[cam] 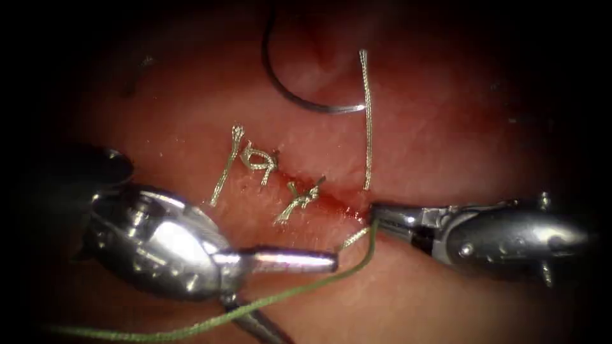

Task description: Wound Closure

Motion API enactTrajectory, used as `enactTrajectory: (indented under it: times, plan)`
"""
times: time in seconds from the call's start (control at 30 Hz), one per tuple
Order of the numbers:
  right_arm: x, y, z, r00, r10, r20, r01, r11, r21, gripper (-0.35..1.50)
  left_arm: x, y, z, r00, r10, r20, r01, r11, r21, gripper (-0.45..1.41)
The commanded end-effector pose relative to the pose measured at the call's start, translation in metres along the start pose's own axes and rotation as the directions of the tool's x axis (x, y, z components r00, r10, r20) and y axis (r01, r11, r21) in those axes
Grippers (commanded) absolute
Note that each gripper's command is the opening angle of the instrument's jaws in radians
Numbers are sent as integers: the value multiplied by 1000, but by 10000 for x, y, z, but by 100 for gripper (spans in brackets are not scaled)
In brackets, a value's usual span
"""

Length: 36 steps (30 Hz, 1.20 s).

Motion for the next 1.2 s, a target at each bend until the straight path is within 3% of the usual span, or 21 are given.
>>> enactTrajectory:
  times: [0.03,0.23,0.4,0.8,0.97,1.2]
  plan:
    - [-3,-2,10,1000,-3,3,3,1000,5,-35,-1,-3,4,1000,2,-9,-2,1000,2,81]
    - [-12,-1,10,1000,1,11,-1,1000,2,-35,14,-9,-15,999,2,-40,-2,1000,0,83]
    - [-22,3,5,1000,13,17,-13,1000,-1,-35,9,-2,-40,998,42,-51,-43,999,-17,81]
    - [-40,8,-2,999,36,19,-36,999,-14,-35,9,4,-48,996,62,-60,-63,998,-29,74]
    - [-43,7,0,999,46,23,-46,999,-19,-35,14,7,-49,991,85,-99,-91,994,-58,61]
    - [-44,6,1,998,51,23,-50,999,-20,-35,26,16,-48,986,89,-140,-102,990,-93,59]
